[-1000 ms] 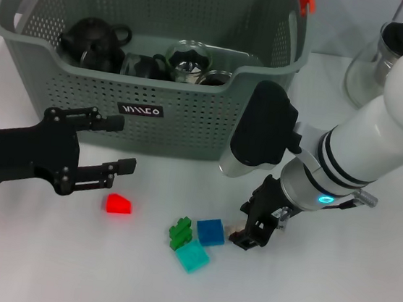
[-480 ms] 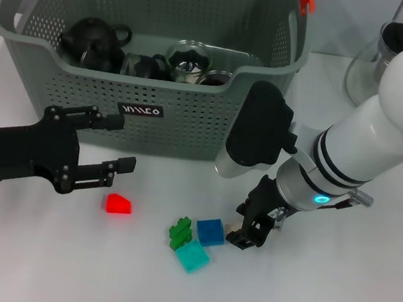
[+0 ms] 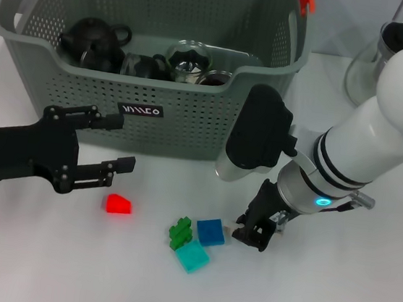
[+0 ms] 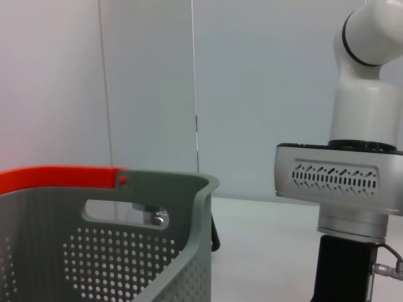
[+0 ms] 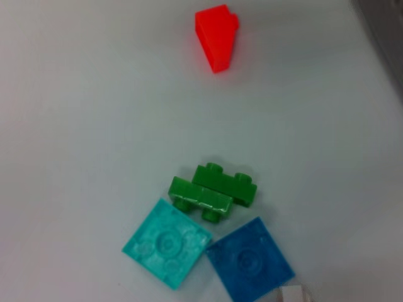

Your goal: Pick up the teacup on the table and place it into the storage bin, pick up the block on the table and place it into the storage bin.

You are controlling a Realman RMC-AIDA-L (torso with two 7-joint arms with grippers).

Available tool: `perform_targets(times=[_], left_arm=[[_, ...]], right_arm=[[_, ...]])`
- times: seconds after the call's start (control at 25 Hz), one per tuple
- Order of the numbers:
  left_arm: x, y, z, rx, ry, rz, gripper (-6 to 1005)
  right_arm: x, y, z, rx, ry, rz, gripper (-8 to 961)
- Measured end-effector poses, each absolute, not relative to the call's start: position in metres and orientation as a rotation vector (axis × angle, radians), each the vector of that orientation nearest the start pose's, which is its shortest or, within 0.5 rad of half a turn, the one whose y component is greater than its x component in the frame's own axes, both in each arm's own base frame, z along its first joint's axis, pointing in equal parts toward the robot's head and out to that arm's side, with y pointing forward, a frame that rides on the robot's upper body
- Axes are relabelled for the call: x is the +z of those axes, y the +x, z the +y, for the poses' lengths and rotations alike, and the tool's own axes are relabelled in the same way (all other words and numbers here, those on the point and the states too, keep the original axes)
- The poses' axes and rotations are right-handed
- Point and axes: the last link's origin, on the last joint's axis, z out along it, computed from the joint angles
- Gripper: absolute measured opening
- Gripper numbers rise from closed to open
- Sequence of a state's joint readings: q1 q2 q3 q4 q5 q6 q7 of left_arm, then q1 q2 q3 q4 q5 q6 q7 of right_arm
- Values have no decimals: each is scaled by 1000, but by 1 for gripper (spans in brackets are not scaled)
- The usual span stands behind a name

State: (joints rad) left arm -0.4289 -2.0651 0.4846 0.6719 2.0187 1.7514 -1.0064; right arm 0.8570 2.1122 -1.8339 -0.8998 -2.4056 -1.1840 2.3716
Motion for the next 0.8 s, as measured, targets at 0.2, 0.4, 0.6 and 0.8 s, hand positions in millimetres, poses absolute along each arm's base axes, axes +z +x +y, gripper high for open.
perform_targets(times=[0.2, 0.4, 0.6, 0.8], left_arm=[[32, -292, 290, -777, -2625, -237, 675], [32, -292, 289, -779, -2625, -238, 674], [33, -295, 287, -776, -2620, -247, 674], [34, -296, 286, -775, -2613, -251, 674]], right_arm=[[-119, 146, 350, -692, -2906, 331, 182], [-107, 140, 347, -648, -2920, 351, 181], [-72, 126, 339, -554, -2952, 418, 181], [-22, 98, 327, -405, -2974, 423, 180]])
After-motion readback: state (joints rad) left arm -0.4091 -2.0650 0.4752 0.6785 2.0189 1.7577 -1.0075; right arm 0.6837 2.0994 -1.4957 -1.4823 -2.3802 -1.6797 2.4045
